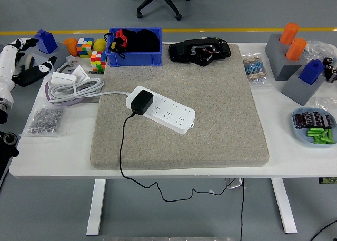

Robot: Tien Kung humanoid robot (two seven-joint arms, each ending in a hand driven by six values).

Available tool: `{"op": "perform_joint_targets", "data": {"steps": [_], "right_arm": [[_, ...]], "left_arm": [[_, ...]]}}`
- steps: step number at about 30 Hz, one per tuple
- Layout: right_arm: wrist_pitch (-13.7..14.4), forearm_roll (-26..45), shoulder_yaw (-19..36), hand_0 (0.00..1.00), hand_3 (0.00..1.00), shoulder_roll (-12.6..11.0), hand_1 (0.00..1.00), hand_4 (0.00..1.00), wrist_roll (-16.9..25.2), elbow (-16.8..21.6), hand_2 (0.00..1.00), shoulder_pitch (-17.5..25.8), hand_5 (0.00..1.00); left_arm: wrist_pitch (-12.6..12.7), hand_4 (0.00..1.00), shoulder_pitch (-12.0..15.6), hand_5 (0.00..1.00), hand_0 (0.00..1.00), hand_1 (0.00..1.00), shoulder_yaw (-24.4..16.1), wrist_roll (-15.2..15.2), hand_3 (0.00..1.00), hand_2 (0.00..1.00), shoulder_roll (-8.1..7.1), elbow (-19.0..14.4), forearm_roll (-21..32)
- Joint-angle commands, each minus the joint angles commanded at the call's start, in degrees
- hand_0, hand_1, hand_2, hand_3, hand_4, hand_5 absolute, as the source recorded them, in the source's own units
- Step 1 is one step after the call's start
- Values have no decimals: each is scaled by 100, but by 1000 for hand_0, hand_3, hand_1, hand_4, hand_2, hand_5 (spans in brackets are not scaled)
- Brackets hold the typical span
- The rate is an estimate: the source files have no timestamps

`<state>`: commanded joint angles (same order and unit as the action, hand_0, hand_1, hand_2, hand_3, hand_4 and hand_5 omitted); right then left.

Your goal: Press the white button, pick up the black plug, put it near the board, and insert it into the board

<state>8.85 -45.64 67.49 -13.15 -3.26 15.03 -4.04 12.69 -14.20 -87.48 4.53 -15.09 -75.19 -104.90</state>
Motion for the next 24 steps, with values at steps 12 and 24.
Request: {"op": "perform_joint_targets", "data": {"steps": [12,24], "right_arm": [[-12,52,-150,586,525,-37,490,635,-19,4,494,-271,313],[-22,-19,-37,583,526,-3,492,636,-36,-3,496,-132,314]], "left_arm": [[7,795,-22,353,775,820,-62,12,723,747,-158,-50,26],[-18,791,210,340,777,820,-352,26,723,747,-3,-164,25]]}}
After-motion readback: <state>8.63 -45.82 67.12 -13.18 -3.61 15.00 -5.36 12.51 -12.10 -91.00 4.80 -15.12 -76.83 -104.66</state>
